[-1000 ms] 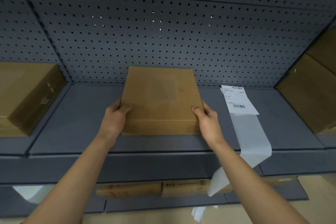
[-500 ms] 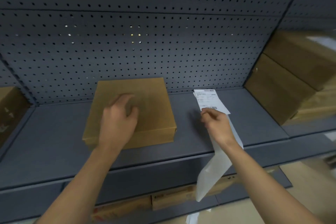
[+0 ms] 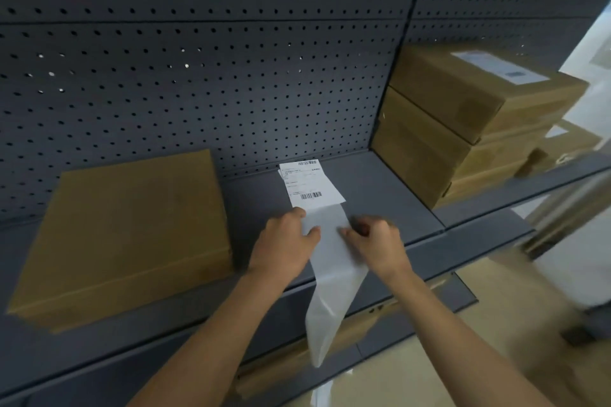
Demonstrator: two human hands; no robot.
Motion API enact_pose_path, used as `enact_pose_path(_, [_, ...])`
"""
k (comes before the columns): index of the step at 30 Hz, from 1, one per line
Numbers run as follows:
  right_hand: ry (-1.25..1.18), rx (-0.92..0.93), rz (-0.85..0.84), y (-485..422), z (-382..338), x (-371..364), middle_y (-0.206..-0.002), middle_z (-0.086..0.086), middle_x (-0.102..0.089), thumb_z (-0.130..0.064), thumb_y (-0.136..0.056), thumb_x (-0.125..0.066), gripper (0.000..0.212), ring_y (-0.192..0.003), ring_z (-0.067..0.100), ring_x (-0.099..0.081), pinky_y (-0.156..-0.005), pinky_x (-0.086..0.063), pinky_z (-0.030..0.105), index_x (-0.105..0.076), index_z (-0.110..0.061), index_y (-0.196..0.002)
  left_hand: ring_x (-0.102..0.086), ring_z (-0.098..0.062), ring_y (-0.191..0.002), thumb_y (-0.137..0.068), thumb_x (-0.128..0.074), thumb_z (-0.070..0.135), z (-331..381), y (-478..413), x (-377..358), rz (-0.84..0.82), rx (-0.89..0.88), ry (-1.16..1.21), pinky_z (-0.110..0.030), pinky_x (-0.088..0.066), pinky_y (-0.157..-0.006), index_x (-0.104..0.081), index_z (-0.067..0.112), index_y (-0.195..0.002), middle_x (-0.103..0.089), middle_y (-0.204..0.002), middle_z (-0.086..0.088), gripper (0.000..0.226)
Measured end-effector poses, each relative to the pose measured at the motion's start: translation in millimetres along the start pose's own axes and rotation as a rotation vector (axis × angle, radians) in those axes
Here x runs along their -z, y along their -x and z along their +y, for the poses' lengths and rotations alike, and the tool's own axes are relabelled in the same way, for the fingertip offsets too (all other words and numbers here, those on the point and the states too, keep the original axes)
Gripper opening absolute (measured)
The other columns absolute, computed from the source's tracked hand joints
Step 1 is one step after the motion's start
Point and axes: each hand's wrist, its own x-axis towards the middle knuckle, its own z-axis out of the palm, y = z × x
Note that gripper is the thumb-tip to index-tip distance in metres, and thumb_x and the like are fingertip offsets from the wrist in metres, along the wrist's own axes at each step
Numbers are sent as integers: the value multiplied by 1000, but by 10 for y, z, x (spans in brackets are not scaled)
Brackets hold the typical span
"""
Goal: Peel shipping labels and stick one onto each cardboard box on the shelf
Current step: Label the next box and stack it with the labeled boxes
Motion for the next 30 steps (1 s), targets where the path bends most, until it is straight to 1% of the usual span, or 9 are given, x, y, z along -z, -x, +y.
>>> enact_pose_path(3, [96, 39, 17, -97, 47, -68, -82, 4, -62, -51, -83, -63, 32, -80, 29, -59, -69, -52, 38, -60, -20, -75, -57, -32, -114, -87, -62, 55, -33, -103, -172, 10, 66, -221, -43, -53, -88, -56, 18, -127, -59, -123, -8, 55])
enact_pose_path(6, [185, 32, -10, -176, 1, -81, -101, 10, -62, -49, -86, -63, 30, -98, 36, -54, -84, -48, 40, -65, -18, -87, -47, -33, -121, -84, -62, 61, -105, -193, -280, 37, 126, -361, -44, -47, -92, -50, 13, -132, -50, -130, -12, 69])
enact_pose_path(12, [167, 9, -69, -303, -39, -147, -121, 10, -56, -41, -89, -63, 29, -116, 37, -46, -95, -39, 42, -69, -18, -106, -40, -35, -120, -85, -59, 63, -196, -281, -390, -3, 169, -399, -46, -36, -100, -53, 18, -132, -41, -128, -10, 65])
enact_pose_path(15, [23, -33, -71, -341, -34, -203, -113, 7, -62, -45, -85, -64, 25, -111, 34, -52, -96, -43, 43, -71, -27, -102, -39, -35, -120, -86, -59, 61, -197, -273, -393, -10, 179, -351, -46, -34, -101, -53, 23, -134, -41, -129, -9, 61])
enact_pose_path(17, [-157, -61, -55, -354, -57, -202, -90, 0, -67, -43, -82, -64, 21, -93, 27, -61, -88, -49, 42, -69, -23, -86, -38, -35, -123, -87, -59, 60, -195, -260, -378, -3, 178, -307, -46, -32, -103, -52, 26, -136, -41, -131, -8, 60])
enact_pose_path(19, [-373, -77, -68, -335, -106, -157, -71, -4, -65, -29, -86, -69, 17, -73, 17, -61, -76, -52, 35, -66, -15, -76, -38, -34, -125, -88, -57, 59, -198, -252, -350, 18, 187, -212, -47, -32, -104, -53, 30, -136, -44, -132, -7, 55])
enact_pose_path(22, [-593, -54, -90, -247, -194, -8, -76, 6, -71, -16, -90, -69, 12, -70, 14, -63, -70, -53, 33, -68, -8, -82, -49, -31, -120, -88, -61, 54, -260, -284, -309, 105, 189, 30, -47, -42, -101, -60, 29, -129, -55, -125, -6, 49])
enact_pose_path(27, [-768, -39, -152, -86, -223, 223, -92, 19, -73, -14, -92, -68, 13, -75, 19, -66, -68, -54, 32, -70, -2, -96, -66, 6, -78, -90, -71, 27, -194, -306, -150, 154, 193, 684, -9, -49, -68, -72, 15, -99, -72, -92, 6, 15])
enact_pose_path(30, [-810, -45, -204, -20, -192, 286, -94, 20, -73, -13, -91, -68, 12, -80, 24, -68, -72, -53, 35, -71, -2, -97, -62, 6, -66, -90, -71, 19, -175, -318, -114, 192, 195, 812, -5, -44, -55, -71, 14, -96, -72, -88, 3, 8])
